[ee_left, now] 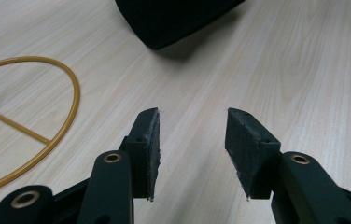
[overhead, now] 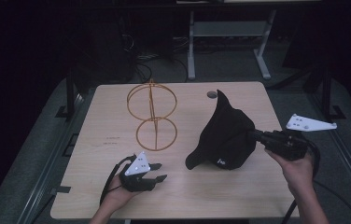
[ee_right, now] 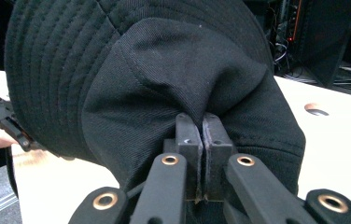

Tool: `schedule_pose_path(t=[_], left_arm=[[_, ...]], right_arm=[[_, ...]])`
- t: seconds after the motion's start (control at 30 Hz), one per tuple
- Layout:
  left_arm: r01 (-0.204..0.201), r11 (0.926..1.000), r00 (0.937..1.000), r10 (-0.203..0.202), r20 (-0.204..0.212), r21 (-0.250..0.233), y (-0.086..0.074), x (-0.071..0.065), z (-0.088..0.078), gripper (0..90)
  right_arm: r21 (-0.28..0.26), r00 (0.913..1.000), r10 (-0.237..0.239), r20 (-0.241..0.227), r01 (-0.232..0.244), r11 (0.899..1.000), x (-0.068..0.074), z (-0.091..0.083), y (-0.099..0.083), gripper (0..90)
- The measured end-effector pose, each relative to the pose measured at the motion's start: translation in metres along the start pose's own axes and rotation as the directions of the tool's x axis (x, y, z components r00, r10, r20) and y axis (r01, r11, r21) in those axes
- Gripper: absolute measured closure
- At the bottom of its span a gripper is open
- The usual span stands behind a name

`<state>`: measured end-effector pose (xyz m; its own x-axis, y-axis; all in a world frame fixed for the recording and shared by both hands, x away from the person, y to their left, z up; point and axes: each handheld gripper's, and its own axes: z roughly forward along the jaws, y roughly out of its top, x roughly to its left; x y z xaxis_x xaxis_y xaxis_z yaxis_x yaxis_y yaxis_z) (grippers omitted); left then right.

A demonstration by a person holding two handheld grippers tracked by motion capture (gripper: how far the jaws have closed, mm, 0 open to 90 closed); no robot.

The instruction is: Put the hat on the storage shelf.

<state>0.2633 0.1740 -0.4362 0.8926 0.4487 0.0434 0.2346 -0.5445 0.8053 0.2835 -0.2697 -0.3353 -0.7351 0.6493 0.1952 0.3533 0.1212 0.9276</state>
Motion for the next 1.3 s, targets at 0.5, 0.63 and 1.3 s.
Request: schedule_pose_path(t=[0.5, 0.63, 1.3], left_arm=[[0.013, 0.9999, 0.9999, -0.013, -0.011, 0.006, -0.004, 0.003, 0.0, 53.6], [0.014, 0.9998, 0.9999, -0.013, -0.01, 0.013, -0.005, 0.003, 0.002, 53.7], [0.02, 0.9993, 0.9998, -0.02, -0.008, 0.032, -0.005, 0.002, 0.006, 41.0]], right_arm=[[-0.032, 0.9999, -0.013, -0.008, 0.013, 0.999, 0.002, 0.01, 0.038, 87.9], [-0.045, 0.9999, -0.01, -0.013, 0.01, 0.999, 0.003, 0.012, 0.047, 87.9], [-0.039, 0.9982, -0.046, -0.037, 0.044, 0.998, 0.015, 0.042, 0.105, 87.9]])
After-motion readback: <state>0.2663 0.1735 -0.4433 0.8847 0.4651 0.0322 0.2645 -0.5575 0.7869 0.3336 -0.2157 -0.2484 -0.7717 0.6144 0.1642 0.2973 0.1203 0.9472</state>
